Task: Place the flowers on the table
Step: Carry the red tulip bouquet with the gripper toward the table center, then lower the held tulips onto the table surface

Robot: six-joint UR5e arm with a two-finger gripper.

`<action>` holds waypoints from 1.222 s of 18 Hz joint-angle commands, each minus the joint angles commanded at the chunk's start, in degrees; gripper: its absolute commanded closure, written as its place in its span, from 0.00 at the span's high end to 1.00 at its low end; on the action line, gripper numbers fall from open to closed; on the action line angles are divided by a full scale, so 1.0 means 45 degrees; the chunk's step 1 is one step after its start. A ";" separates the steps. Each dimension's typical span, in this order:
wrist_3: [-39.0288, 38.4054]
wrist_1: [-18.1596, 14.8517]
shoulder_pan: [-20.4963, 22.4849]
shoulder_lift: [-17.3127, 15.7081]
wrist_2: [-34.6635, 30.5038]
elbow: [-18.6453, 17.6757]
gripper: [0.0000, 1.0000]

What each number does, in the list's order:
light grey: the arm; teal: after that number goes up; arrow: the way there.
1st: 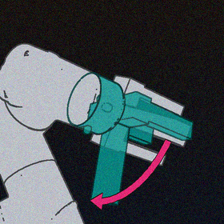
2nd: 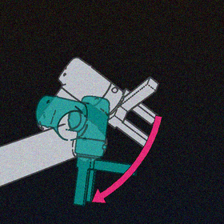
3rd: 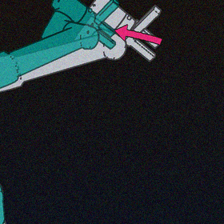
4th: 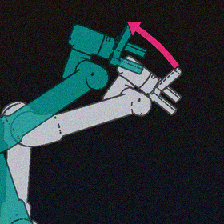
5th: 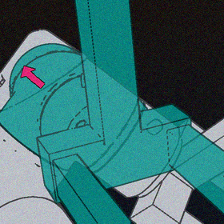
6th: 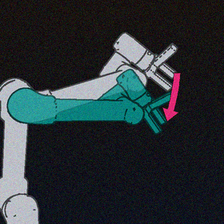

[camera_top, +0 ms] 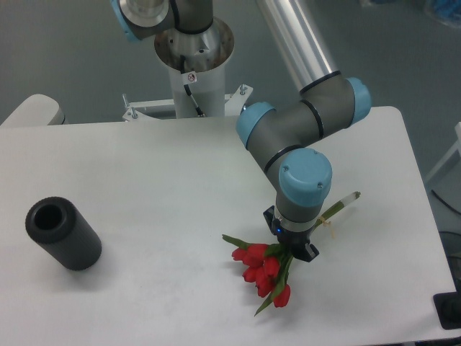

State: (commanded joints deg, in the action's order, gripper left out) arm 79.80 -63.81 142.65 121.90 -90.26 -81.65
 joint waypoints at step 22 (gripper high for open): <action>0.2673 0.0058 -0.0742 -0.2772 0.0273 -0.4665 0.14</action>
State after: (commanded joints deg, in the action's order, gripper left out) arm 91.83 -63.55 139.31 109.43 -89.03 -102.64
